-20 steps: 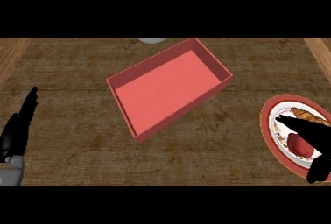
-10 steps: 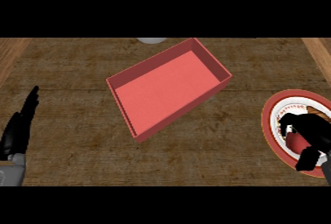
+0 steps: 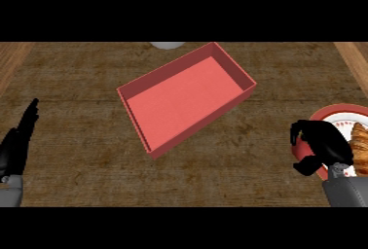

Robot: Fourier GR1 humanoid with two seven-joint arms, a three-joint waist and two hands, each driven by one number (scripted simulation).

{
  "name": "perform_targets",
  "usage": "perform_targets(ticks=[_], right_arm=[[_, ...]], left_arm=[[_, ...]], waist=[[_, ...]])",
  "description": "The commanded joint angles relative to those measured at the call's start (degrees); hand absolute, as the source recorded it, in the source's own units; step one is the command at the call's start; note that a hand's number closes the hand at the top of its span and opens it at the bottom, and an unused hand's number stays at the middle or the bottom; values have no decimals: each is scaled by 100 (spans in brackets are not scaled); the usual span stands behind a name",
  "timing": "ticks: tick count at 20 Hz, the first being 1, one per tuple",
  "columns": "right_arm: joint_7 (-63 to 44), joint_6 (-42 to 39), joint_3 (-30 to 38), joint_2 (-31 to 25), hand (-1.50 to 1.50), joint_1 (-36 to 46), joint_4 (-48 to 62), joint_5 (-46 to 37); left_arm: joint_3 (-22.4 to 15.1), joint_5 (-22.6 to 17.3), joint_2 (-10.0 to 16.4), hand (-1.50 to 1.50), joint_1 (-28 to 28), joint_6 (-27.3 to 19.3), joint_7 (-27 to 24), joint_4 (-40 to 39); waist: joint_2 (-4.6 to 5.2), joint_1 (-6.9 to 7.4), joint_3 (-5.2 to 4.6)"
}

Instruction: Pick the bell pepper from the plate and place it in the cardboard box

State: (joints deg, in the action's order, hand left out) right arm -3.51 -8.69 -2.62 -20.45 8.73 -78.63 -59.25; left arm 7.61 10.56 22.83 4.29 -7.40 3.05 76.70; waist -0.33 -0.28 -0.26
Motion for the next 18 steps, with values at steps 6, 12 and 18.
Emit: perform_targets(ticks=[6,12,18], right_arm=[[-1151,184,108,331,150,-427,-2229,-294],[-1236,-120,-298,492,150,384,-3263,-342],[-1380,-352,-557,1095,150,1278,-2675,-140]], left_arm=[[87,-18,46,0,-11,133,385,347],[-102,307,-287,0,143,-198,-50,-139],[163,78,-62,0,94,191,-56,-72]], waist=[[2,-3,27],[26,-10,20],[35,73,25]])
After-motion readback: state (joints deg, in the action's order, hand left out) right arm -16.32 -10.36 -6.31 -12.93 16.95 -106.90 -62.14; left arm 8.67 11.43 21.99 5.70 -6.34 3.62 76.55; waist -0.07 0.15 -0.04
